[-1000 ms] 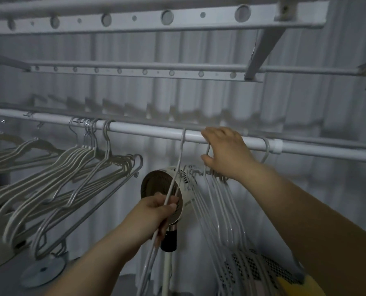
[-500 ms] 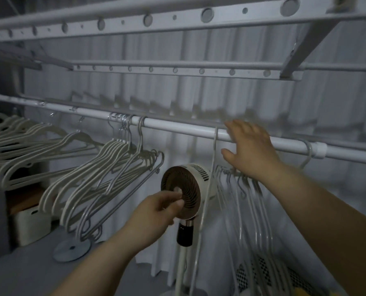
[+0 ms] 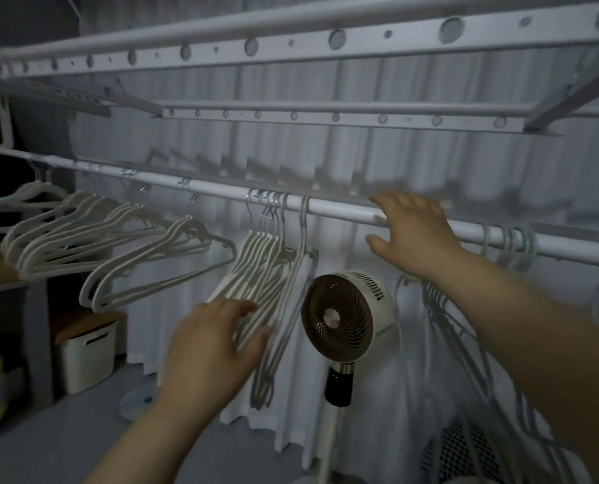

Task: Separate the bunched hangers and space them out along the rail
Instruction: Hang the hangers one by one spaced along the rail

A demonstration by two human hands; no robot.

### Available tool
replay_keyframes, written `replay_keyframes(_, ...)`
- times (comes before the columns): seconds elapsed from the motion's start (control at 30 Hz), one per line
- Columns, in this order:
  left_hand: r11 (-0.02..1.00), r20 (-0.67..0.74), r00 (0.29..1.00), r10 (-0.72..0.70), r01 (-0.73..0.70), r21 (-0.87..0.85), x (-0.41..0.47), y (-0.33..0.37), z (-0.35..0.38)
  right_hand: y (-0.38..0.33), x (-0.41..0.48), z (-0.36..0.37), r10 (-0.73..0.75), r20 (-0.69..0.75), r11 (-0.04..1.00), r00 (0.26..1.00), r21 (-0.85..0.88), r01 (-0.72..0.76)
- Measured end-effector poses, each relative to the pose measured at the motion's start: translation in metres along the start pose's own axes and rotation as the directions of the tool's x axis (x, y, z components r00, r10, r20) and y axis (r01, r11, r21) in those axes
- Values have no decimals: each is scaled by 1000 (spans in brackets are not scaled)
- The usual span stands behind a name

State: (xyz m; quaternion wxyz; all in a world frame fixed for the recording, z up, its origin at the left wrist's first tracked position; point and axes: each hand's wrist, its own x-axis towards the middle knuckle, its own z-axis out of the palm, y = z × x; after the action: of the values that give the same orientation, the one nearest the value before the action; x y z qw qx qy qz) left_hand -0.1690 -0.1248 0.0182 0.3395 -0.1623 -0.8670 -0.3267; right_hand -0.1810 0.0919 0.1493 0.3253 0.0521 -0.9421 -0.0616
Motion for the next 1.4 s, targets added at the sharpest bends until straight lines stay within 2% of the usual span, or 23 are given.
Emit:
replay_keyframes(0.17, 990, 47, 996, 79, -84, 111, 9, -39, -7, -51, 47, 20, -20, 67, 1000, 998, 9, 19)
replay_keyframes(0.23, 990, 92, 991, 97, -106, 97, 15, -56, -8, -70, 66, 28, -32, 66, 999, 997, -1, 32)
replay_keyframes(0.37, 997, 171, 982, 75, -71, -33, 21, -81, -1, -101, 101, 47, -46, 63, 998, 997, -34, 48)
replay_keyframes(0.53, 965, 281, 960, 22, 52, -256, 30, -100, 6, -116, 127, 68, 37, 82, 994, 996, -105, -28)
replay_keyframes(0.63, 955, 284, 959, 3, 81, -286, 36, -110, 8, -115, 130, 77, 86, 89, 990, 992, -120, -75)
replay_keyframes(0.7, 966, 268, 963, 16, 54, -253, 42, -113, 8, -113, 131, 79, 98, 74, 987, 992, -133, -87)
replay_keyframes(0.83, 997, 204, 977, 67, -60, -40, 50, -118, 11, -108, 125, 79, 136, 24, 976, 990, -172, -130)
replay_keyframes(1.03, 947, 100, 965, 244, -259, 188, 59, -118, 22, -84, 97, 64, 242, -14, 945, 970, -221, -239)
replay_keyframes(1.2, 912, -23, 934, 357, -343, 224, 66, -109, 29, -60, 70, 45, 320, -37, 889, 947, -335, -314)
replay_keyframes(1.4, 909, -27, 924, 382, -371, 192, 69, -105, 42, -23, 36, 25, 415, -54, 821, 908, -409, -399)
